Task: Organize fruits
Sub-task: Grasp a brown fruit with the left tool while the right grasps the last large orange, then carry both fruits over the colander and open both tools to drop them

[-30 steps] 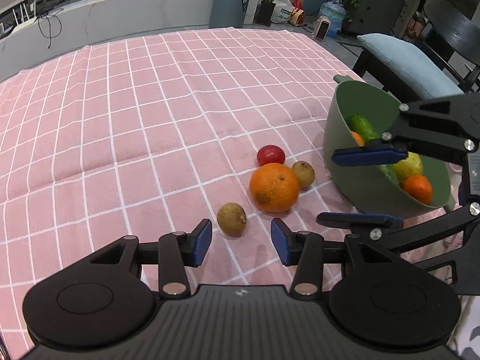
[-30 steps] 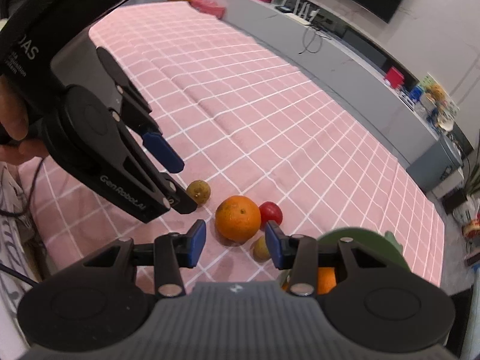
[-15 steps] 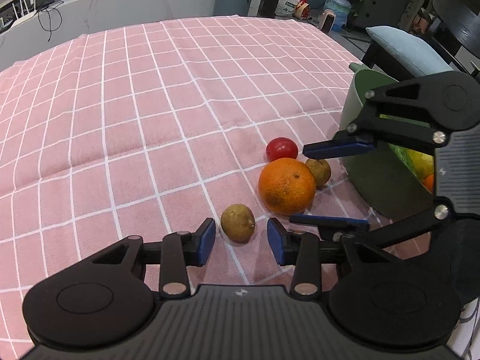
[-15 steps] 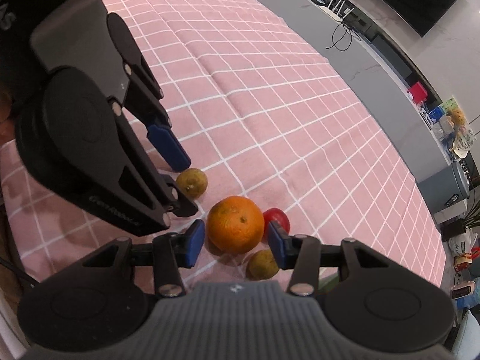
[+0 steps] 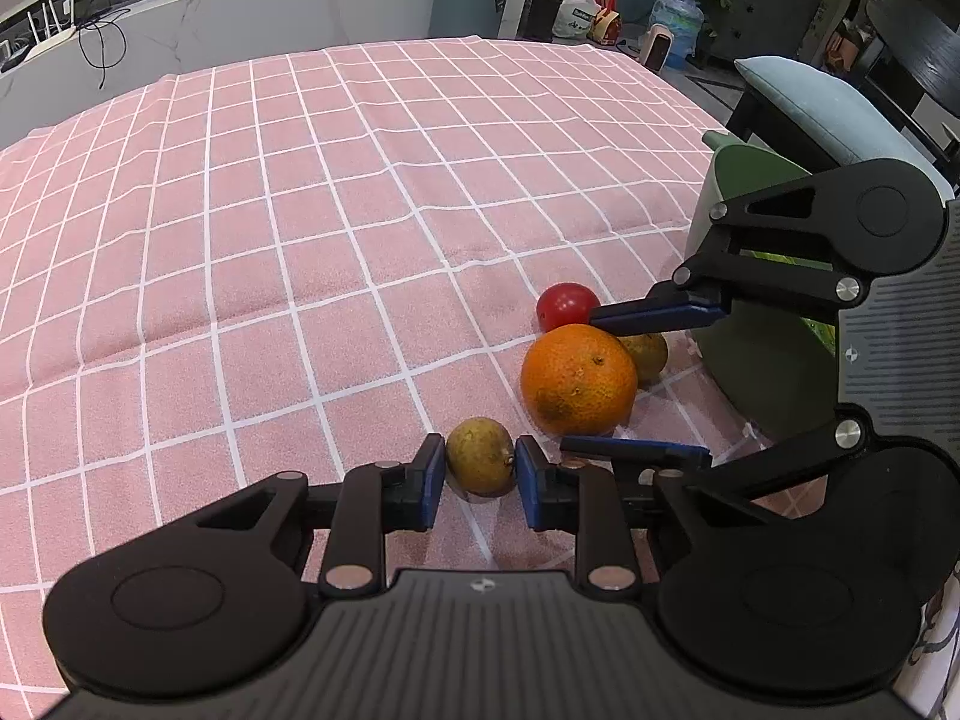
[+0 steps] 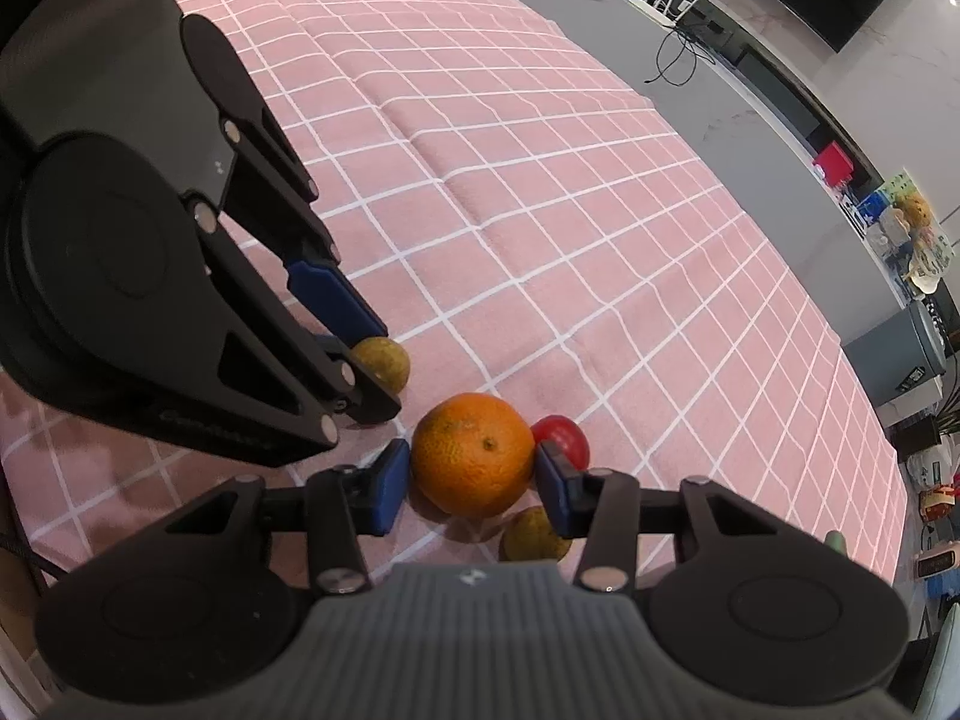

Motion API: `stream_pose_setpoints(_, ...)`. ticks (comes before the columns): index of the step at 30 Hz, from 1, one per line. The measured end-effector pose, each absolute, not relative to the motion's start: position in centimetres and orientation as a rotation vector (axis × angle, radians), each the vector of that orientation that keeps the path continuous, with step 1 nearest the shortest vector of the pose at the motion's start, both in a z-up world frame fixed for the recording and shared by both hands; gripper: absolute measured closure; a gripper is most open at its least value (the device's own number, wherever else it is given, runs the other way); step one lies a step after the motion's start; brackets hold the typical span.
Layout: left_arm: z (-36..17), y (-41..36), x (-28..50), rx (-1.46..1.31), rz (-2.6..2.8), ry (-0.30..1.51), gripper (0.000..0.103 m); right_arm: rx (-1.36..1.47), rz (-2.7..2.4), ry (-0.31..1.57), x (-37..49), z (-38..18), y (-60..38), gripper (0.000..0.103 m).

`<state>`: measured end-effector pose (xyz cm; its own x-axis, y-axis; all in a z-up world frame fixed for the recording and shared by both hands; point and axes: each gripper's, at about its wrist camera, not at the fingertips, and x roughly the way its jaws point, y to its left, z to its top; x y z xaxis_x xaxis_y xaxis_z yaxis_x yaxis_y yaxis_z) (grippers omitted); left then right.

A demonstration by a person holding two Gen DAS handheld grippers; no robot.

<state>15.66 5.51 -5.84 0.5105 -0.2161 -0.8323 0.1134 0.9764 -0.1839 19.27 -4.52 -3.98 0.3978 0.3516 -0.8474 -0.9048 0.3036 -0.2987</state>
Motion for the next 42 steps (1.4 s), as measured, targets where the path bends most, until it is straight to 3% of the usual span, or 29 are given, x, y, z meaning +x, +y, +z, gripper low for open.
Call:
stream_pose_setpoints(11,-5.2,6.0,14.7,-0.167,-0.182,0.994,0.076,-0.837,0.901,0.711,18.1,-2.2,-5.3,0.062)
stream_pose_setpoints(22,-1.2,5.7,13.0,-0.233,-0.191,0.919,0.076,-0.658,0.821,0.690,16.0,2.4,-8.7,0.062)
stream_pose_setpoints(32,3.3,0.9,13.4,-0.226,-0.298,0.862,0.076,-0.497,0.701,0.701,15.4,5.4,-14.3,0.062)
stream_pose_setpoints(42,4.1,-4.8,14.4,-0.161,-0.380,0.864,0.076,-0.349,0.526,0.749,16.0,6.3,-21.1,0.062)
